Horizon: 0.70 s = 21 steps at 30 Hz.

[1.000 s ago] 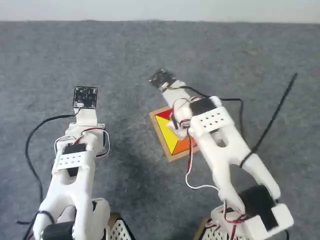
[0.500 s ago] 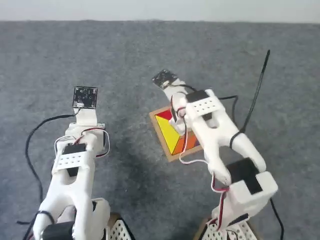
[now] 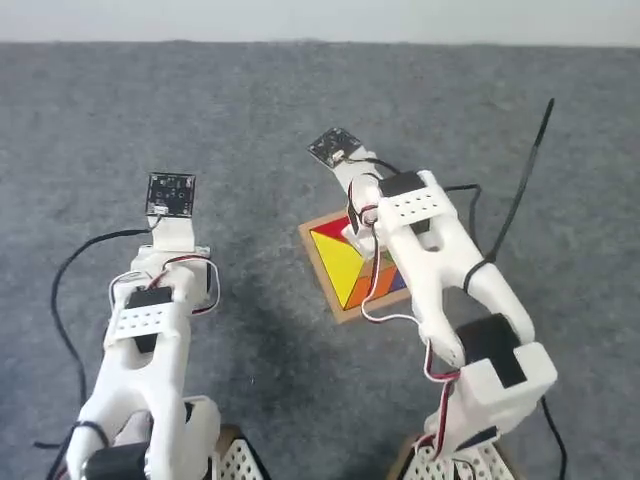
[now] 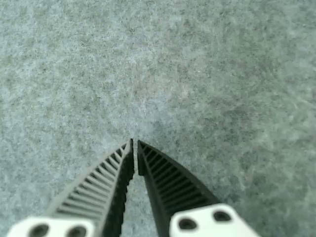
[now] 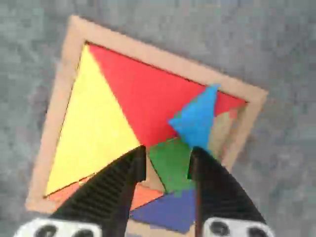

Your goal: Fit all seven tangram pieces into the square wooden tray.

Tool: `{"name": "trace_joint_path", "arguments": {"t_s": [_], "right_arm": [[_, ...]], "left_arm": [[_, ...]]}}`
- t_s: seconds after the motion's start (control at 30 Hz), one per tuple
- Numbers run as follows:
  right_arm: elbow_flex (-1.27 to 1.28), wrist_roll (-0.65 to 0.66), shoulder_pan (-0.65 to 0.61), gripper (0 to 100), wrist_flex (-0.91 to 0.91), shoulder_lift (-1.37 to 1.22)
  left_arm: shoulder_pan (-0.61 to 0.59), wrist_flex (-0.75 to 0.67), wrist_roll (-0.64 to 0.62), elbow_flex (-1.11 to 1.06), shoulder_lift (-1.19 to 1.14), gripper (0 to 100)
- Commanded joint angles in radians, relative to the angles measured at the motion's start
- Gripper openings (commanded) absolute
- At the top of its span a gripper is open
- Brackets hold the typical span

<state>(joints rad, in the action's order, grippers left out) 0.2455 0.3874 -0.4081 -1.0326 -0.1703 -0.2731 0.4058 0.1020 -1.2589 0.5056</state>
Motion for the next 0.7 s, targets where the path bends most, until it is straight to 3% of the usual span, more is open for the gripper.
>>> {"name": "trace_joint_path", "arguments": {"t_s": [0.0, 0.3, 0.67], "right_arm": [[-0.058, 0.011, -0.050, 15.8, 0.053, 0.051], [-0.176, 0.009, -0.097, 15.8, 0.044, -0.130], [-0.238, 0.011, -0.012, 15.8, 0.019, -0.203]], "left_arm": [[0.009, -0.025, 0.014, 0.015, -0.002, 2], [0.009, -0.025, 0.014, 0.015, -0.002, 2], [0.009, -0.025, 0.014, 0.015, -0.002, 2]]}}
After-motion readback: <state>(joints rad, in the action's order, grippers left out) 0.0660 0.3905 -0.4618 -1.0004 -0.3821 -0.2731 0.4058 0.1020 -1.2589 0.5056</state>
